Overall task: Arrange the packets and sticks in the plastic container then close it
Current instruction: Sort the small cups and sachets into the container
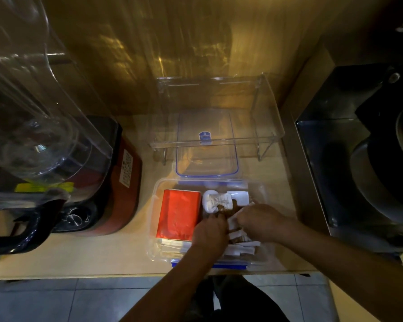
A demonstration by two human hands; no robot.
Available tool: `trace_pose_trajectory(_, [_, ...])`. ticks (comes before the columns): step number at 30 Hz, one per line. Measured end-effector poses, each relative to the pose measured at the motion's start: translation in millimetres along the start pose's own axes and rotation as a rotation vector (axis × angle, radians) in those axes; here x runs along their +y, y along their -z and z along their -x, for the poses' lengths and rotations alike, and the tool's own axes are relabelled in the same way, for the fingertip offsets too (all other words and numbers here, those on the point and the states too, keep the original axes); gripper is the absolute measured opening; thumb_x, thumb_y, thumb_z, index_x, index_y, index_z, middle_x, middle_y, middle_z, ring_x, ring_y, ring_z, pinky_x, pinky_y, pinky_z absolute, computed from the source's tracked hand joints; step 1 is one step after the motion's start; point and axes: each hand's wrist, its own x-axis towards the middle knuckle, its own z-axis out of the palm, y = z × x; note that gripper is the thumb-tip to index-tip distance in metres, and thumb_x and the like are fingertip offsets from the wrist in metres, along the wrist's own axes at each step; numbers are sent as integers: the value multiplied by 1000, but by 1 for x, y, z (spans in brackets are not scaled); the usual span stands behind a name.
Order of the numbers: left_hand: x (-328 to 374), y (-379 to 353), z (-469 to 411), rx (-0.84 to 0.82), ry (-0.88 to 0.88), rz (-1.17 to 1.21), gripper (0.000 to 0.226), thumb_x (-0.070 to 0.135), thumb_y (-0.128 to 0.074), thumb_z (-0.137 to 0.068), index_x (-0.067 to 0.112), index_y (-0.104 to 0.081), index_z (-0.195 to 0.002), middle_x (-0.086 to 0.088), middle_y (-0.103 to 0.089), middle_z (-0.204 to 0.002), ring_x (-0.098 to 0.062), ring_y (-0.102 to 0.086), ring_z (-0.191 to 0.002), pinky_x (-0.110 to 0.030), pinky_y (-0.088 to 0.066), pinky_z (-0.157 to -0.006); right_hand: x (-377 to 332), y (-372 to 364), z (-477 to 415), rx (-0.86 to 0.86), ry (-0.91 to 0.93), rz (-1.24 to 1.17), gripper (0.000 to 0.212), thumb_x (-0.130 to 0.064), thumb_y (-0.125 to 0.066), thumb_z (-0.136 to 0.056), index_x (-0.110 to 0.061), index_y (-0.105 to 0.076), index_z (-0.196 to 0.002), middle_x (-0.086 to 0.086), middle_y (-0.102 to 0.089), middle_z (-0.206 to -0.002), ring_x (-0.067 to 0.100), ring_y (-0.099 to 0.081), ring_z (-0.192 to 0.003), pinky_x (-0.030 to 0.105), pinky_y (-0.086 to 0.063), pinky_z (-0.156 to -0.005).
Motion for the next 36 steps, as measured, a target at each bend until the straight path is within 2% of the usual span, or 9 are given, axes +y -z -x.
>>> trace_pose_trajectory(4, [-2,-2,-1,13,-24,11,27,19,-46,-95,10,-53,-120,-10,-65,-118,-24,-65,-102,-33,-53,-86,-9,-16,-7,52,-71,21,24,-20,-57,-89,-7,-63,-108,15,-67,-111,32,-63,-101,40,-50,-86])
trace_pose_trajectory(16, [-4,-1,2,26,-78,70,34,21,-42,-98,13,-47,-131,-9,-62,-125,-23,-61,-110,-35,-50,-93,-10,-8,-17,-87,-90,-148,25,-19,-52,-91,-6,-63,-111,15,-65,-115,29,-61,-102,35,-48,-86])
trace_pose_trajectory(20, [-7,2,5,5,-101,110,41,18,-42,-97,10,-40,-136,-11,-57,-131,-24,-57,-115,-36,-48,-96,-11,5,-8,-1,-108,-68,31,-33,-53,-89,-21,-62,-116,6,-64,-116,25,-62,-101,35,-50,-79])
trace_pose_trajectory(24, [-10,6,7,-21,-158,153,44,14,-43,-94,9,-40,-138,-13,-53,-136,-27,-52,-121,-37,-45,-100,0,32,5,165,-145,-74,25,-30,-48,-90,-15,-61,-106,7,-65,-110,24,-62,-95,30,-39,-66])
trace_pose_trajectory(28, [-10,6,10,-47,-189,146,37,30,-47,-94,4,-54,-120,-15,-56,-128,-30,-53,-116,-40,-47,-97,-3,43,5,307,-82,-457,7,-15,-49,-91,-10,-54,-92,11,-63,-95,29,-60,-90,35,-43,-72])
trace_pose_trajectory(31, [-12,9,13,-133,-224,116,59,49,-53,-88,13,-44,-134,-8,-47,-141,-26,-46,-127,-40,-44,-102,-12,32,2,384,-44,-445,13,-18,-55,-89,-24,-46,-82,3,-58,-88,20,-51,-79,27,-34,-59])
trace_pose_trajectory(32, [-13,11,15,-171,-246,109,68,55,-54,-85,16,-38,-139,-6,-43,-146,-25,-43,-130,-39,-43,-104,-12,27,1,380,-17,-365,11,-19,-55,-88,-29,-51,-89,5,-62,-99,20,-54,-83,24,-37,-61])
trace_pose_trajectory(34, [-14,18,18,-209,-301,155,76,57,-58,-82,21,-31,-143,-4,-41,-148,-24,-43,-131,-35,-41,-106,-9,14,-4,276,18,-175,29,-20,-53,-89,-23,-55,-117,5,-61,-123,25,-58,-105,25,-44,-77])
trace_pose_trajectory(36, [-16,26,22,-209,-365,224,78,49,-64,-82,24,-27,-146,-1,-44,-146,-21,-47,-128,-25,-39,-102,-4,1,-9,122,-26,11,39,-20,-52,-91,-15,-49,-129,10,-60,-126,29,-57,-112,32,-46,-89])
